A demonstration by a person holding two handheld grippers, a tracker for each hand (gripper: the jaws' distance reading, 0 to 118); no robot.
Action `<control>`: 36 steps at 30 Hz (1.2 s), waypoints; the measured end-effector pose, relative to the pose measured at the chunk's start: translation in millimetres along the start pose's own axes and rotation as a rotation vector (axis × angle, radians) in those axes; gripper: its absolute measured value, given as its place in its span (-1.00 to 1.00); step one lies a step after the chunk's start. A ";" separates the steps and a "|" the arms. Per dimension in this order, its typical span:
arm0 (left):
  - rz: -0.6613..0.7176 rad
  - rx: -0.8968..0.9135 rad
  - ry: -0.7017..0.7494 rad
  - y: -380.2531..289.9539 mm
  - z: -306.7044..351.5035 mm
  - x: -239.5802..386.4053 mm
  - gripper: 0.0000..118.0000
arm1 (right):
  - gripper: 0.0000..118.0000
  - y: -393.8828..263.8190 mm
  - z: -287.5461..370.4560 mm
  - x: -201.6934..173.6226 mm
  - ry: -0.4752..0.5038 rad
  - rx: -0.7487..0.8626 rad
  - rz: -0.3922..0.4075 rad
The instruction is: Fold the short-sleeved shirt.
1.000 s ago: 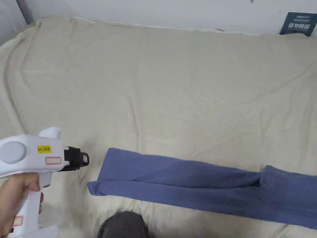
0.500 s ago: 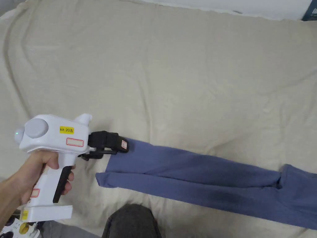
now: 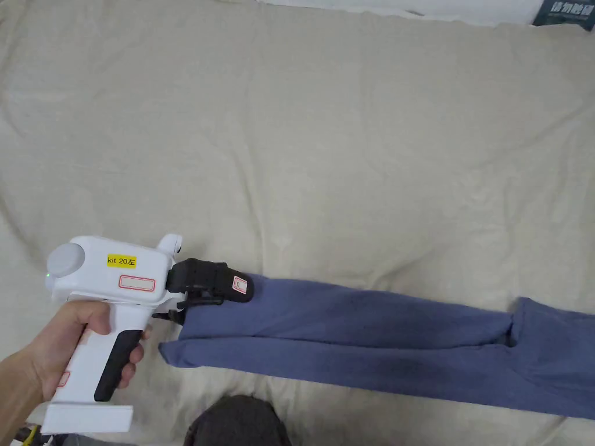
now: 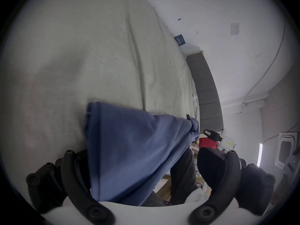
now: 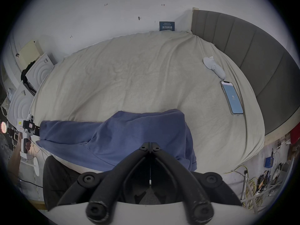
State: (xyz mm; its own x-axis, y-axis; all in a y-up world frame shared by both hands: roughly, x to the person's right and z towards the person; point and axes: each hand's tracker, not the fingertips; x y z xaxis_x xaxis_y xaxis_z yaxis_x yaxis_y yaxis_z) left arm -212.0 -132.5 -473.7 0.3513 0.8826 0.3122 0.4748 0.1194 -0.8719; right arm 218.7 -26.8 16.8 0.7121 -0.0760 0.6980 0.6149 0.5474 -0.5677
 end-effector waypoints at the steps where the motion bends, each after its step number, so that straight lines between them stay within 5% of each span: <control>1: -0.002 0.004 0.006 -1.0 -2.1 1.7 0.94 | -1.00 0.5 -0.2 1.0 0.003 -0.001 0.002; 3: -0.041 0.005 0.042 -1.5 -4.5 6.0 0.72 | -1.00 0.5 -0.1 1.0 0.007 0.000 0.006; 4: -0.057 0.015 0.080 -3.4 -2.9 7.6 0.15 | -1.00 0.5 -0.1 0.9 0.012 0.001 0.007; 5: -0.072 0.034 0.137 -7.1 0.9 9.6 -0.71 | -1.00 0.6 0.1 1.0 0.021 0.004 0.007; 6: -0.078 0.053 0.240 -7.6 0.7 10.3 -0.92 | -1.00 1.0 0.1 0.9 0.026 0.006 0.008; 7: -0.129 0.115 0.342 -7.7 1.2 9.2 -0.92 | -1.00 1.4 0.3 0.7 0.028 0.009 0.008; 9: -0.036 0.106 0.207 -12.5 7.5 -3.9 -0.92 | -1.00 2.2 1.7 -0.3 0.041 0.016 0.003; 27: 0.099 0.206 0.427 -26.7 83.4 21.7 -0.92 | -1.00 7.5 18.4 6.1 0.106 0.072 0.029; 36: -0.084 0.176 0.709 -28.9 52.3 147.2 -0.92 | -1.00 -3.3 30.1 -0.7 0.158 0.082 0.016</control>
State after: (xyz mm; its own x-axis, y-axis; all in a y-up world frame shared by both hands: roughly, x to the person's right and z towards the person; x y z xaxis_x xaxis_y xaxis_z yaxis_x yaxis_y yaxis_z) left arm -216.3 17.8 -422.2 0.7855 0.3681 0.4974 0.4072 0.2978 -0.8634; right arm 206.0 -3.4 31.3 0.7703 -0.1932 0.6077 0.5777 0.6150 -0.5366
